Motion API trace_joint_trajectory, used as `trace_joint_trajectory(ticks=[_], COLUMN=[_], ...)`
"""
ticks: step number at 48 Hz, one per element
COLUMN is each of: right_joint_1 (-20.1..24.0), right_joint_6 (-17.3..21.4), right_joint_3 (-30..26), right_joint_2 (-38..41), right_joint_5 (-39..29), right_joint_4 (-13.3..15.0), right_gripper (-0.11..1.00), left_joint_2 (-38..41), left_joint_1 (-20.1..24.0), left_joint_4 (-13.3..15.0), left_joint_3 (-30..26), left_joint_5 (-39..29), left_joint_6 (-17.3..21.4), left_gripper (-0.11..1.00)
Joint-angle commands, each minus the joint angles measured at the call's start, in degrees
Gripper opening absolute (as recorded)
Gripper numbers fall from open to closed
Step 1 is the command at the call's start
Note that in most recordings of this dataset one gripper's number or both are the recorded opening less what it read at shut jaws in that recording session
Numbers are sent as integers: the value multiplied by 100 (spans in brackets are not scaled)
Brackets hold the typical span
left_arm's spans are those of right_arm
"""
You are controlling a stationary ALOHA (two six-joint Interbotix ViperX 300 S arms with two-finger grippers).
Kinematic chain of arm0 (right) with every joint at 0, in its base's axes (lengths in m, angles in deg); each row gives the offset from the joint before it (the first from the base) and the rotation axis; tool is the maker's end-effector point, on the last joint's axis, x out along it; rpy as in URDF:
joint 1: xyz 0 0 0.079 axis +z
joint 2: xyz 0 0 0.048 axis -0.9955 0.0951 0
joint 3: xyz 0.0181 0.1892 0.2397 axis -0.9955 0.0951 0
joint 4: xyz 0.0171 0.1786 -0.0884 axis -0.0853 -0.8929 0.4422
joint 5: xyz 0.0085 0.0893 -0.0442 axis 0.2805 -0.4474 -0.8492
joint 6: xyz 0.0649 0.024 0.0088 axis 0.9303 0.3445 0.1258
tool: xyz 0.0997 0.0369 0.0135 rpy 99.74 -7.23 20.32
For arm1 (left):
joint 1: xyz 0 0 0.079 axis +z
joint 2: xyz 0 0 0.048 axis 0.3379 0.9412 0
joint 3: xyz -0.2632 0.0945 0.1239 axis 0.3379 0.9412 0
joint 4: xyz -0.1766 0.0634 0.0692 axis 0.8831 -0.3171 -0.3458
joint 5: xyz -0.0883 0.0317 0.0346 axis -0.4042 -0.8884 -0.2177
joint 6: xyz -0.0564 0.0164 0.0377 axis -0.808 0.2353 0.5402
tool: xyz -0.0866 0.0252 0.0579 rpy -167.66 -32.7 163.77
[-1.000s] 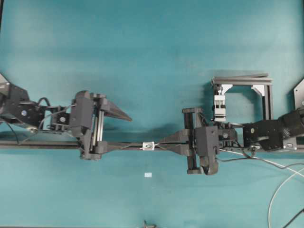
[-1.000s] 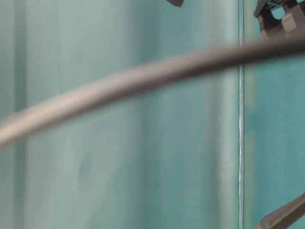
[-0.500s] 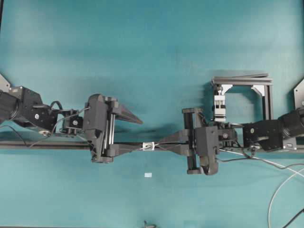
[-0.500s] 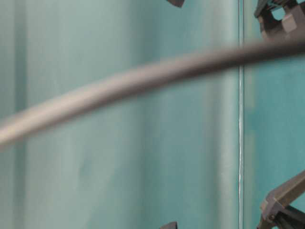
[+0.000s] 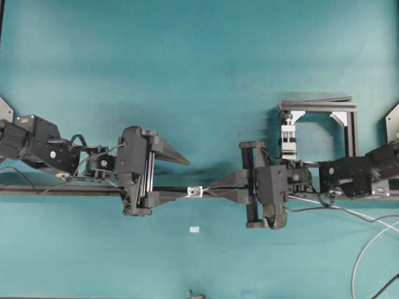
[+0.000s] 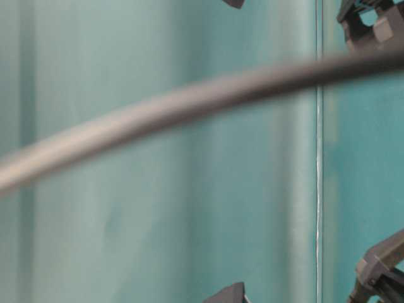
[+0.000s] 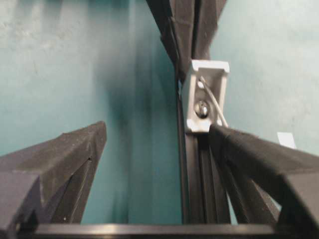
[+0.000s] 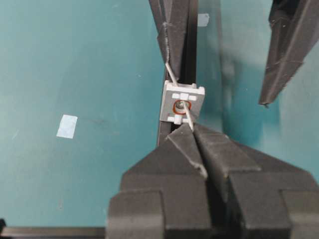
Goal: Insert the wire through the hole in the metal fitting marked with a red label.
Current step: 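Move the left gripper to the wire tip beyond the bracket and grasp it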
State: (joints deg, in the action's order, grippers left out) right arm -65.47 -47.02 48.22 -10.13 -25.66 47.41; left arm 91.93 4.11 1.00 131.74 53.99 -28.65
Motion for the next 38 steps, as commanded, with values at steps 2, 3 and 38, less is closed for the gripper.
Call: trace_joint_trajectory(ticks=[2,3,38], right_joint_1=[-88,-88,-105], right_joint_6=[0,0,9], right_joint_3=[-18,-18,-35], right_joint_2=[-53,-53,-53], right_joint_5=[18,18,9], right_joint_4=[-9,-18,-9], right_gripper=[1,1,1], left_joint_2=[-167,-176,-299], left_joint_1=[-26,-26,-185], left_joint_4=[9,9,-18], left_joint_3=[-53,-44,-88], left_joint_5=[-79,-97,-97], left_joint_6=[9,9,35], left_gripper=[48,48,48])
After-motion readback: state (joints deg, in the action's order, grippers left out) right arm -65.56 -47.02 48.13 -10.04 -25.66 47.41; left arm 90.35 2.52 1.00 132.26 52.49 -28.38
